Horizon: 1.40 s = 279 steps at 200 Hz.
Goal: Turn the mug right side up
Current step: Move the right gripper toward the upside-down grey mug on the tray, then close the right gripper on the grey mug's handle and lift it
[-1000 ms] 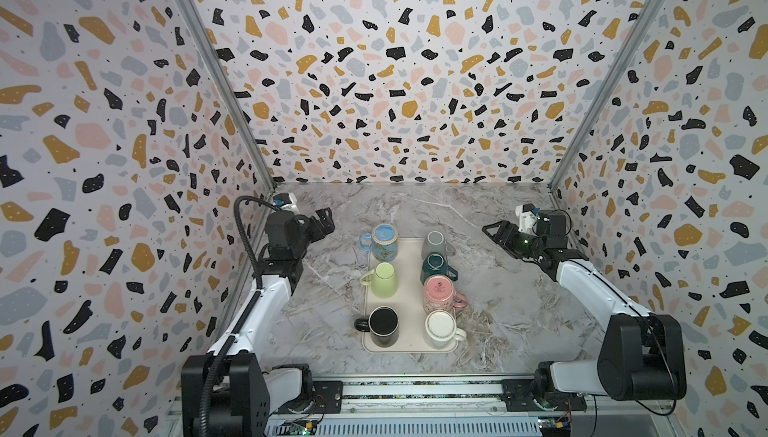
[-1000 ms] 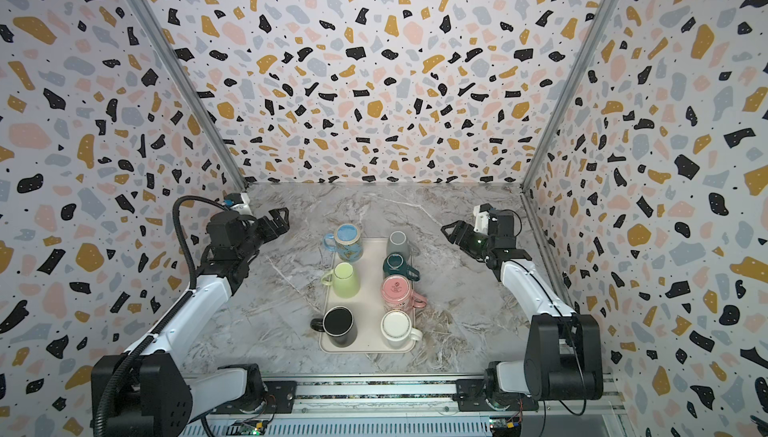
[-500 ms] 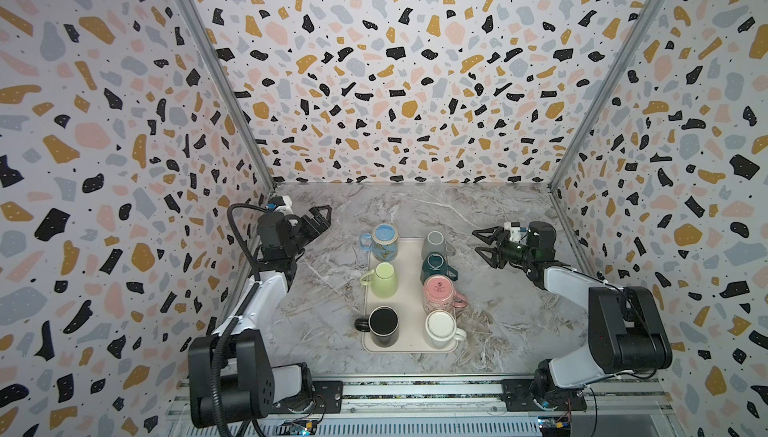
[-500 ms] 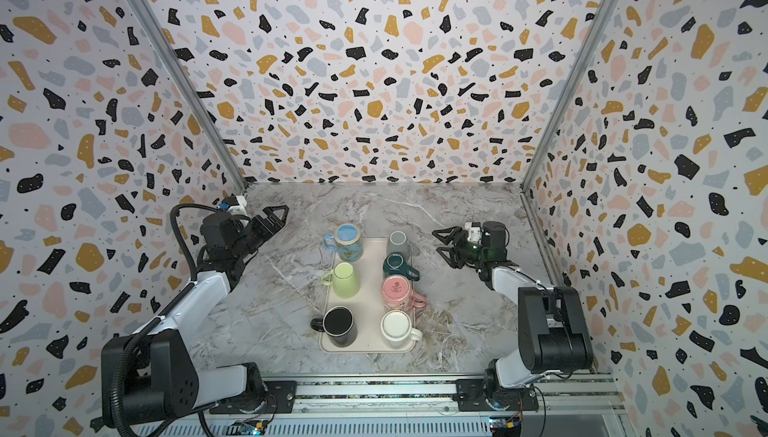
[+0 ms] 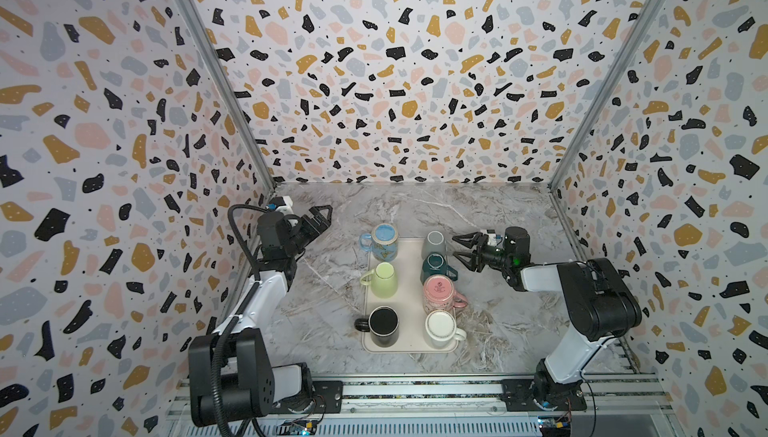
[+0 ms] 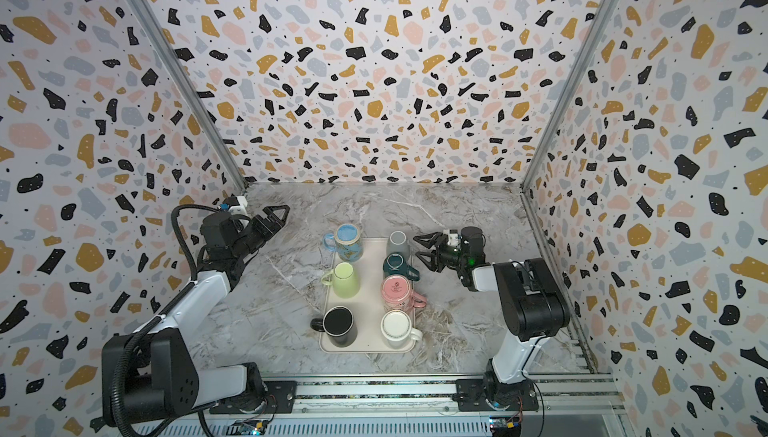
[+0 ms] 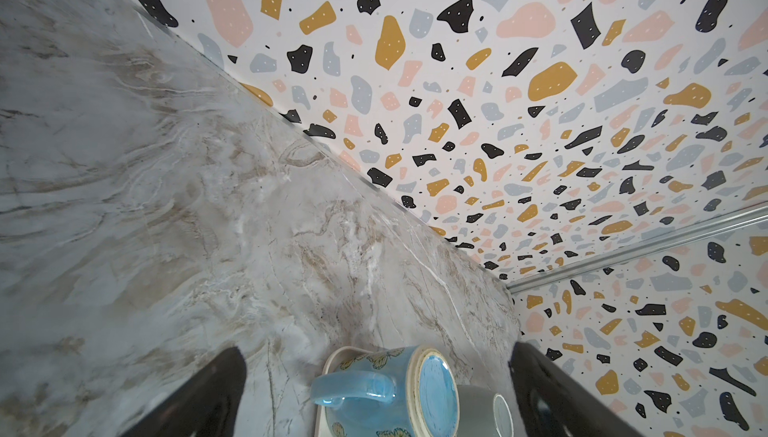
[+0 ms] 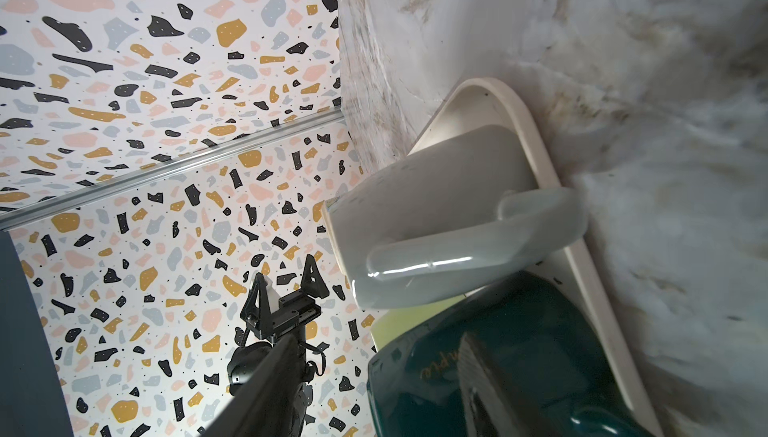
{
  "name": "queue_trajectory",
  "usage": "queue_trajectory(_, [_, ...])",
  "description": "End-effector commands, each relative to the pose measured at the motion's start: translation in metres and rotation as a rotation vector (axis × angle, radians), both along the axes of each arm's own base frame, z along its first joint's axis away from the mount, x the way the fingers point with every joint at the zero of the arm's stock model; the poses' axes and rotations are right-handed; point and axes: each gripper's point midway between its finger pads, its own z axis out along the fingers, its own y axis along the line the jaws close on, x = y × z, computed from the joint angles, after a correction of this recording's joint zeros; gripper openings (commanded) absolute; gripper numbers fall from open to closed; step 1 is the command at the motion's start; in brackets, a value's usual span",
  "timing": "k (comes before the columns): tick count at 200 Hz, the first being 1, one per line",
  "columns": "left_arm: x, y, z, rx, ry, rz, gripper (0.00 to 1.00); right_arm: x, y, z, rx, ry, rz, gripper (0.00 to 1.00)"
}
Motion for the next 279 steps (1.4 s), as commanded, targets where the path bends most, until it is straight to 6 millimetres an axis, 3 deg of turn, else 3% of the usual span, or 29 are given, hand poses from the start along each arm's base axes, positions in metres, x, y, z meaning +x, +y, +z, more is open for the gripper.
queue_trajectory(1, [0.0, -0.001, 0.024, -0.011, -0.07, -0.012, 1.0, 0.008, 0.005, 0.009, 0.026, -0.041, -0.004, 0.63])
queue_trajectory(41, [-0.001, -0.005, 0.031, -0.043, -0.095, -0.028, 1.0, 0.019, 0.008, -0.002, 0.045, -0.031, -0.015, 0.63])
queue_trajectory(130, [-0.002, -0.007, 0.027, -0.04, -0.081, -0.04, 1.0, 0.048, 0.014, -0.009, 0.072, -0.04, -0.04, 0.62])
queue_trajectory(279, [0.003, -0.006, 0.024, -0.034, -0.064, -0.041, 1.0, 0.062, 0.04, -0.014, 0.133, -0.043, -0.017, 0.48])
